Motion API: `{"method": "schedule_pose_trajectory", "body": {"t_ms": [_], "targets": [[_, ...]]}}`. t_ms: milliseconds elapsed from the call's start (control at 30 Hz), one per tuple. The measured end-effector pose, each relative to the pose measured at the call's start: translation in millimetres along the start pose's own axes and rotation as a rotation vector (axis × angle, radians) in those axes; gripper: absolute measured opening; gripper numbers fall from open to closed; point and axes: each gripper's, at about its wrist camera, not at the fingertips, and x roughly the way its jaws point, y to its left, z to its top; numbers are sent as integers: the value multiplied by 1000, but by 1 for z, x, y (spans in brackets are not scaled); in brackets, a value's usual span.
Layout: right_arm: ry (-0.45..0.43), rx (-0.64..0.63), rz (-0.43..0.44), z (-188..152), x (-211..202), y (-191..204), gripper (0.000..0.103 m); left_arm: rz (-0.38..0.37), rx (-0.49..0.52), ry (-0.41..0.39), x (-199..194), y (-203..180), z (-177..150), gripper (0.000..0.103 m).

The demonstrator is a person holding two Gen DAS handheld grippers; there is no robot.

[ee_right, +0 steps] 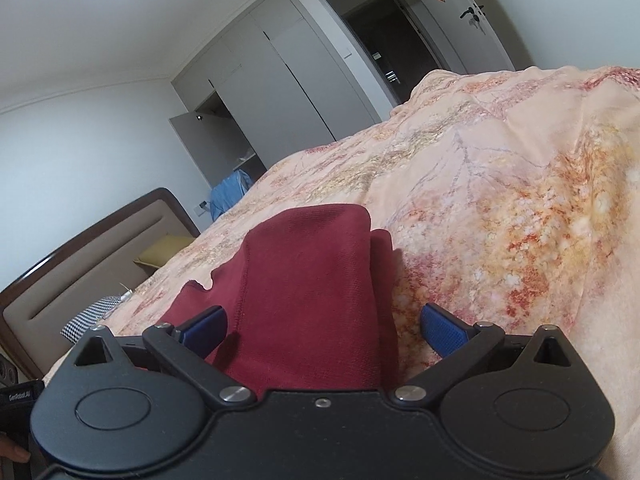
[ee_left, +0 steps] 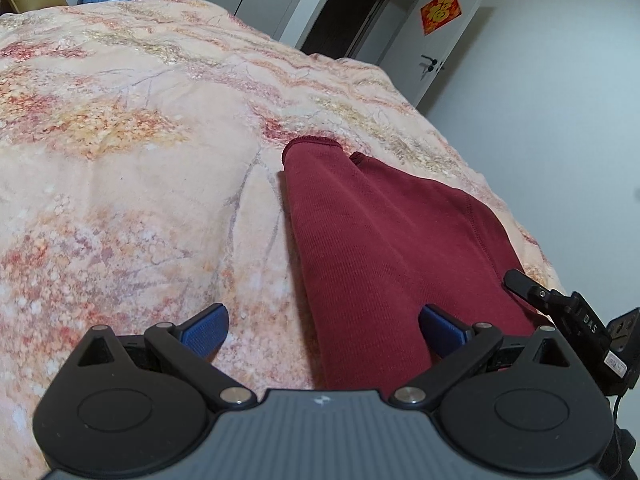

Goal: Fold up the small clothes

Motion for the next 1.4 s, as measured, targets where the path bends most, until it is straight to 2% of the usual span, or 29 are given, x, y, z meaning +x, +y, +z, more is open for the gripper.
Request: {"method": "schedule_pose_trajectory", "body": {"t_ms": [300, 1000, 1100, 1233, 1300, 1400], "targets": [[-4, 7, 6, -1, -3, -2, 102, 76, 38, 67, 12, -19, 14, 103], [5, 7, -4, 0, 2, 0, 101, 36, 58, 90, 13, -14, 18, 103], [-9, 23, -17, -1, -1, -2, 87, 28, 57, 93, 13, -13, 19, 103], [12, 65, -23, 6, -4, -7, 53, 15, 56, 102, 11, -12, 22, 103], [44, 68, -40, 11, -4, -4, 47, -1, 57, 103, 10, -12, 23, 102], [69, 1, -74, 15, -5, 9, 36, -37, 49, 97, 8, -9, 24, 92]]}}
